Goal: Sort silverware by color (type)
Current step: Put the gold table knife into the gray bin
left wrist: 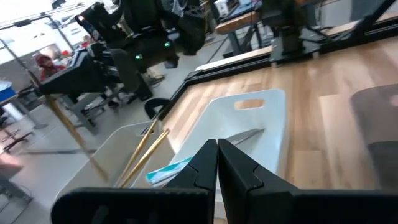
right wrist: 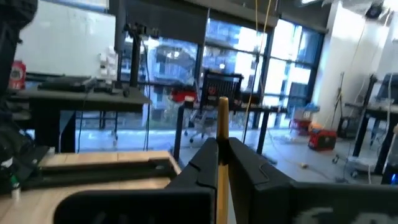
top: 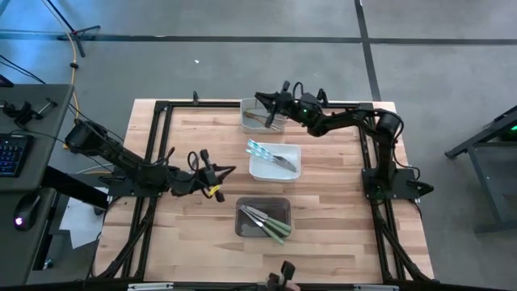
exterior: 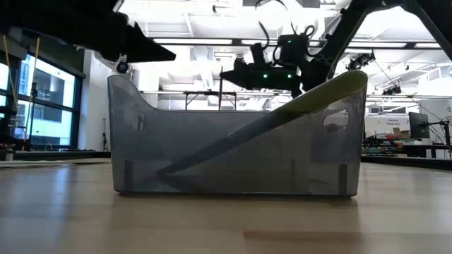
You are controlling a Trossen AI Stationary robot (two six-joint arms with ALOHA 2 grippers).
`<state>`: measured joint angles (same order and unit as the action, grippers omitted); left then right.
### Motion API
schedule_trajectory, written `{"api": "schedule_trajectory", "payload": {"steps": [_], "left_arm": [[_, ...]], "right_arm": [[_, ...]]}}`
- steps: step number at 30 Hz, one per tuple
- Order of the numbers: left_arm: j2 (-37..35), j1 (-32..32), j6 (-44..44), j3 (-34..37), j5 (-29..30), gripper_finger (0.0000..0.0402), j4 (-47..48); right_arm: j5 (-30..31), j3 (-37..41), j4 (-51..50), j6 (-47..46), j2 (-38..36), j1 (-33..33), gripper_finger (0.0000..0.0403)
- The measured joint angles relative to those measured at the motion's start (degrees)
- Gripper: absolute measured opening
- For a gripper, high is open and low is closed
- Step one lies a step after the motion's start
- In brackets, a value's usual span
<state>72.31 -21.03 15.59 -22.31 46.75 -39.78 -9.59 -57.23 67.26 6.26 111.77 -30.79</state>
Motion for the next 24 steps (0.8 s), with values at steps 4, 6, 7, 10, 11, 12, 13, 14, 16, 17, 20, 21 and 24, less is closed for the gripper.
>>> {"api": "schedule_trajectory", "payload": {"steps": [4,6,7,10,11,12,13,14,16,17,20,21,24], "left_arm": [[0.0,2.2,0.0,0.0,-1.4,0.0003,0.6],[0.0,2.8,0.1,0.0,-1.8,0.0003,0.9],[0.0,3.1,0.0,0.0,-1.8,0.0003,0.9],[0.0,3.4,-0.3,0.0,-1.9,0.0003,1.0],[0.0,3.4,-0.4,0.0,-2.0,0.0003,1.0],[0.0,3.4,-0.5,0.0,-2.2,0.0003,1.0],[0.0,3.4,-0.5,0.0,-2.5,0.0003,1.0],[0.0,3.4,-0.9,0.0,-2.7,0.0003,1.0],[0.0,3.4,-1.5,0.0,-2.7,0.0003,1.1],[0.0,3.4,-1.7,0.0,-2.7,0.0003,1.2],[0.0,3.4,-2.3,0.0,-2.7,0.0003,1.4],[0.0,3.4,-2.7,0.0,-2.7,0.0003,1.7],[0.0,3.4,-3.5,0.0,-2.7,0.0003,2.5]], "right_arm": [[0.0,-0.9,-3.8,0.0,0.5,0.0,0.0000],[0.0,-0.9,-5.0,0.7,0.5,0.0,0.0000],[0.0,-0.9,-6.0,1.2,0.5,0.0,0.0000],[0.0,-0.9,-9.9,1.4,0.5,0.0,0.0000],[0.1,-0.9,-11.3,1.5,0.5,0.0,0.0000],[0.0,-0.9,-12.3,1.6,0.5,0.0,0.0000],[0.0,-0.8,-12.6,2.0,0.4,0.0,0.0000],[0.0,-0.4,-12.4,2.6,0.3,0.1,0.0000],[0.1,0.2,-12.1,3.1,0.3,0.3,0.0000],[0.1,0.4,-11.9,3.2,0.3,0.4,0.0000],[0.0,0.7,-12.4,3.2,0.3,0.4,0.0000],[0.1,0.7,-12.6,3.2,0.3,0.3,0.0000],[0.0,0.7,-13.4,3.3,0.2,0.4,0.0000]]}}
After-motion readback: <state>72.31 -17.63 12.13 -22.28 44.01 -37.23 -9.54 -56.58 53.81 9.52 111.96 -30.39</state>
